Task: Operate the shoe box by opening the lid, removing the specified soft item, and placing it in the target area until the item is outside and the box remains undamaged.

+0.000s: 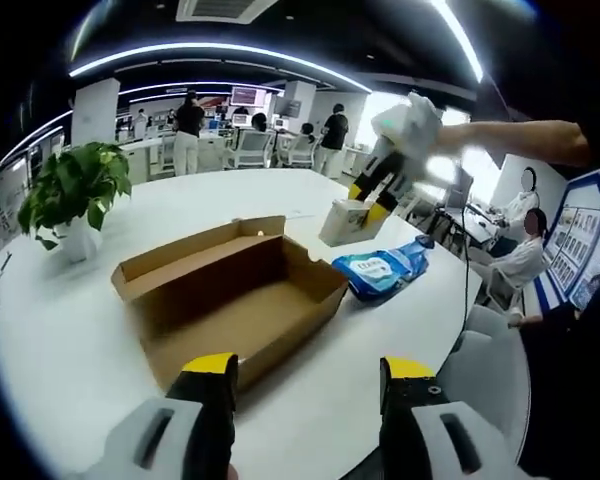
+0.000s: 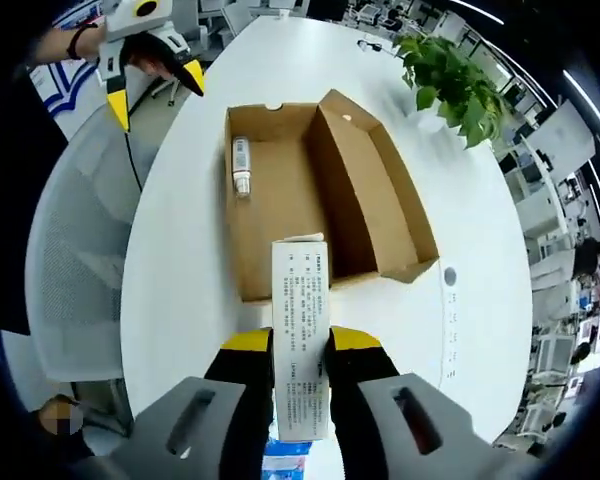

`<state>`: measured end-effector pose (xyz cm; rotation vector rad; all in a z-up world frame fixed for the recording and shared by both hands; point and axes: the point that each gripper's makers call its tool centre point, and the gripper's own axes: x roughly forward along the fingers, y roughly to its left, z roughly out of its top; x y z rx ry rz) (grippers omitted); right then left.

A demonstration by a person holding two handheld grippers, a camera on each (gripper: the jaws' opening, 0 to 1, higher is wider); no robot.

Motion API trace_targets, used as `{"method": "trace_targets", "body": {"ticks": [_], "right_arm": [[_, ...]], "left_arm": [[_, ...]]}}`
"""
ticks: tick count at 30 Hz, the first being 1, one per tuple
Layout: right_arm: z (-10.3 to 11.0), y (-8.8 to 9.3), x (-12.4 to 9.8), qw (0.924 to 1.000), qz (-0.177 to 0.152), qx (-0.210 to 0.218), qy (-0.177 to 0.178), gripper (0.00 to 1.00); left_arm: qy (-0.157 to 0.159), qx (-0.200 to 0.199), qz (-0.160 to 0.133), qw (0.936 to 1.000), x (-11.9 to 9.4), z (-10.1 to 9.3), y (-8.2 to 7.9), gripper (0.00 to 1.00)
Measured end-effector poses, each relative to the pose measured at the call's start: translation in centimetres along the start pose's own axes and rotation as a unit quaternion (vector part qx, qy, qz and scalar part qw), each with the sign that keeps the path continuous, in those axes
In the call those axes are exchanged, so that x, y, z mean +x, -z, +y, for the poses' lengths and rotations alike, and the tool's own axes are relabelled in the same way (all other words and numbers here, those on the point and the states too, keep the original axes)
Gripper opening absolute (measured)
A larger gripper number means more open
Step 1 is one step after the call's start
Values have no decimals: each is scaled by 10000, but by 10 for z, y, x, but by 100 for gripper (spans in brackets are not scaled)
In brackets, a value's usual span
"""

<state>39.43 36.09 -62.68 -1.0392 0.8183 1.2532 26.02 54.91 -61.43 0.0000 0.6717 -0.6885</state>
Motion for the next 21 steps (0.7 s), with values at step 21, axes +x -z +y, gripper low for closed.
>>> {"method": "trace_targets", "body": {"ticks": [21], "right_arm": [[45,147,-38,9933,307,1093,202,18]], "left_arm": [[552,411,149,9975,55,-55,-28,58]]}}
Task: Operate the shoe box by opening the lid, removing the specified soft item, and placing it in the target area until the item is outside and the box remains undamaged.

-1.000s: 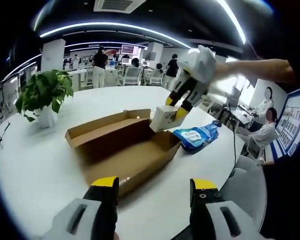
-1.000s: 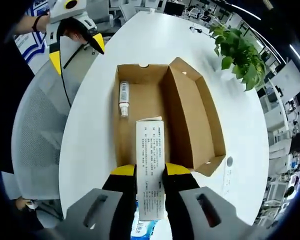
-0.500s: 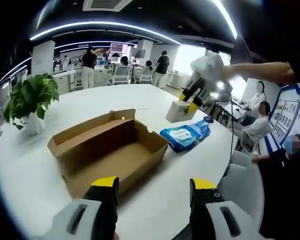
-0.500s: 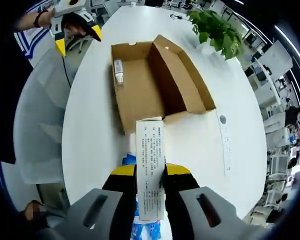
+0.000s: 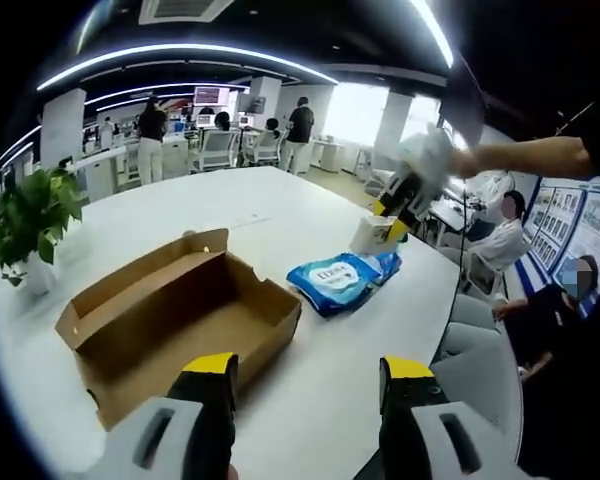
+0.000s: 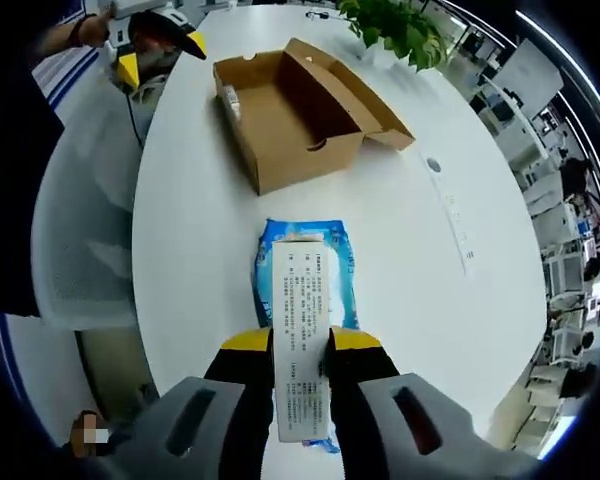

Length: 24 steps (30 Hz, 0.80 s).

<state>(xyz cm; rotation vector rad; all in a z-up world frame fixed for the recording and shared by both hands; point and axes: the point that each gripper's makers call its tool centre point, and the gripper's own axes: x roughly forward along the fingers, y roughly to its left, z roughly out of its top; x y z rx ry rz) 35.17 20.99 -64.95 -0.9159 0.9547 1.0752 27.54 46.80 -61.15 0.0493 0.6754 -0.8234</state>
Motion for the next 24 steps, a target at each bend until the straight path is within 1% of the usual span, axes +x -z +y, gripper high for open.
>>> {"method": "trace_targets", "body": {"ticks": [5,10,13,17,22,24], "right_arm": [[-3,30,-4,9999,102,113,11,18],[-12,51,-7,9997,178,160,10,18],[-21,60,-6,9996,200,202,23,18],[-33,74,-1,9993,370,-89,16,18],[-49,81,7,9990,404,-166,10,18],[-58,83,11,9987,436,-281,28,18]], "left_arm": [[100,63,51,9999,14,-9,-6,58],[123,77,84,9999,23,-11,-10,58],[107,45,89,9999,26,-11,-10,58],[53,-6,93,9999,28,-11,-10,58],[-69,-85,88,9999,26,-6,-10,58],[-145,-124,82,9998,24,-2,-9,58]]}}
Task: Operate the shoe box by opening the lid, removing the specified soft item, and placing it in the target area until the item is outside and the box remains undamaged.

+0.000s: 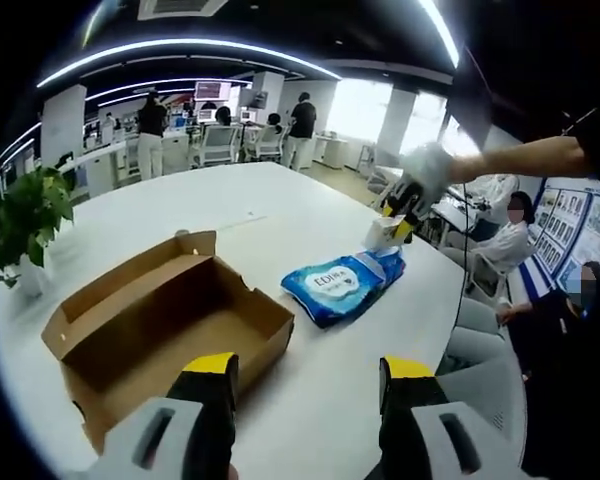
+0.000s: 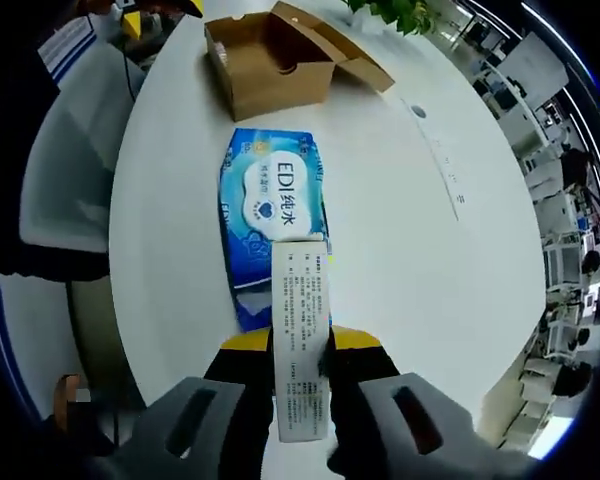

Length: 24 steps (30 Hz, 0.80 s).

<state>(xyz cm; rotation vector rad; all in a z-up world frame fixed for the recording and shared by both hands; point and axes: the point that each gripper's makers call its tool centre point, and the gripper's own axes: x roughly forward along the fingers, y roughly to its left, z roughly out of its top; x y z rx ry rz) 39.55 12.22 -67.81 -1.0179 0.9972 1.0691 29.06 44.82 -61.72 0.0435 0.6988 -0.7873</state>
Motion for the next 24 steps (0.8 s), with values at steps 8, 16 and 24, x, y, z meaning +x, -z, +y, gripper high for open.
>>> {"method": "trace_targets", "body": {"ticks": [8,16,24], "right_arm": [[-34,10,19,9995,169,-258,97,18],[-55,15,38,9994,207,-281,88,18],[-58,14,53,9991,254,-341,12,18]], "left_arm": [[-312,-189,19,9993,-16,13,10,58],[-584,-359,73,9976,-32,23,25,58],[-726,-435,65,9964,-38,24,27,58]]}}
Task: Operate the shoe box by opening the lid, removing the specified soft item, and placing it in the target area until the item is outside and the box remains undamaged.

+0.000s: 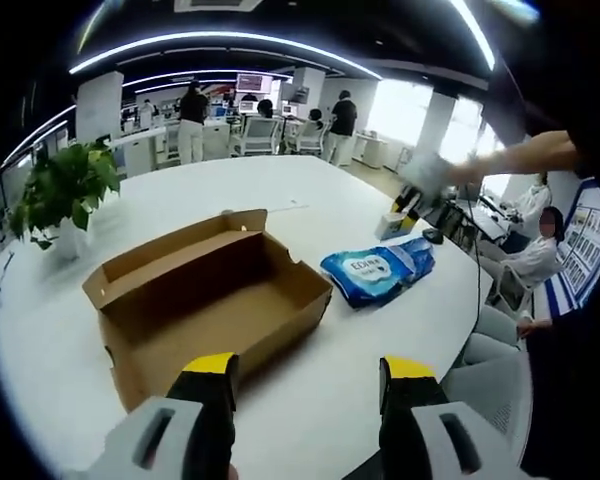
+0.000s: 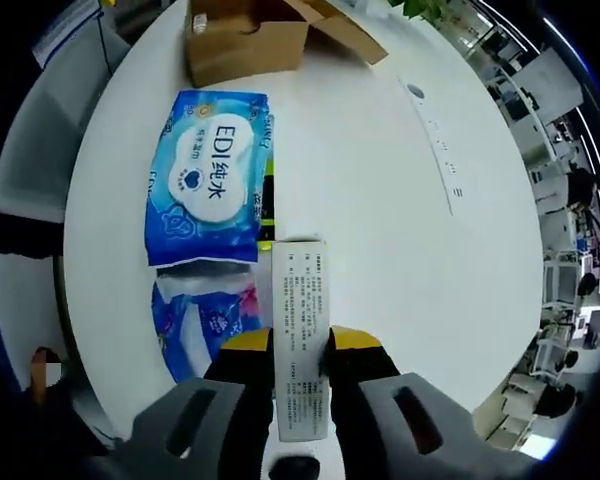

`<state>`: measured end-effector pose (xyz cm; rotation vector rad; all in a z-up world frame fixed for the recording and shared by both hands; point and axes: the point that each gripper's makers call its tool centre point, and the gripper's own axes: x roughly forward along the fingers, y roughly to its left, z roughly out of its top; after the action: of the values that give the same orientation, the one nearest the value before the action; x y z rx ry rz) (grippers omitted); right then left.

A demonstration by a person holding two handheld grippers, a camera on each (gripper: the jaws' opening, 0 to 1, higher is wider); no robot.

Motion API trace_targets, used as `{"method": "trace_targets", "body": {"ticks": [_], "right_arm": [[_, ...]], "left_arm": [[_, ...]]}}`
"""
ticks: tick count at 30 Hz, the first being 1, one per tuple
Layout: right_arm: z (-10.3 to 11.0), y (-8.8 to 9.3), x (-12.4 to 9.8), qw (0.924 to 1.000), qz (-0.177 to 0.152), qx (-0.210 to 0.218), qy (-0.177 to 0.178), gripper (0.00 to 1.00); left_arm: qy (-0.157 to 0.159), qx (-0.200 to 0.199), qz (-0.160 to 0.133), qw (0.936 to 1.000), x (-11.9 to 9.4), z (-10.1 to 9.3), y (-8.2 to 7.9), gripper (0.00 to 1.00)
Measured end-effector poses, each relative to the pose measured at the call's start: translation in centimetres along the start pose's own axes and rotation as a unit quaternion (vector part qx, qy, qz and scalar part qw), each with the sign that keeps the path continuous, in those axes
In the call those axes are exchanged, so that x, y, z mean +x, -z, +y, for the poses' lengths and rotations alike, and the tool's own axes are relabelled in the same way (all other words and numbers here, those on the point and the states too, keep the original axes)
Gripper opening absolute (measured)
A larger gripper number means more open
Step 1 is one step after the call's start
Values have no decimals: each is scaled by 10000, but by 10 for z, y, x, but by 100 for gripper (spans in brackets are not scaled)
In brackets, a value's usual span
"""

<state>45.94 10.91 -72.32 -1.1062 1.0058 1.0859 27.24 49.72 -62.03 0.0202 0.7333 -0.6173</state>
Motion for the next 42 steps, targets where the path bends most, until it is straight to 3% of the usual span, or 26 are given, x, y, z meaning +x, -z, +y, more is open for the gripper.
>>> {"method": "trace_targets", "body": {"ticks": [7,18,24,35,42], "right_arm": [[4,2,17,9999,56,-110,-89,18],[13,12,41,9991,197,-221,-308,18],[11,10,40,9990,151,-205,-362,18],[14,10,38,9987,145,-268,-404,18],[13,11,30,9991,117,-289,-294,21]], "left_arm": [[-34,-2,14,10000,-4,-6,2,58],[-164,-165,135,9996,-13,-4,20,58],[-170,-199,202,9995,-13,-9,25,58],[-125,-159,158,9997,-8,-14,17,58],[-129,-200,178,9996,-10,-14,21,58]]}}
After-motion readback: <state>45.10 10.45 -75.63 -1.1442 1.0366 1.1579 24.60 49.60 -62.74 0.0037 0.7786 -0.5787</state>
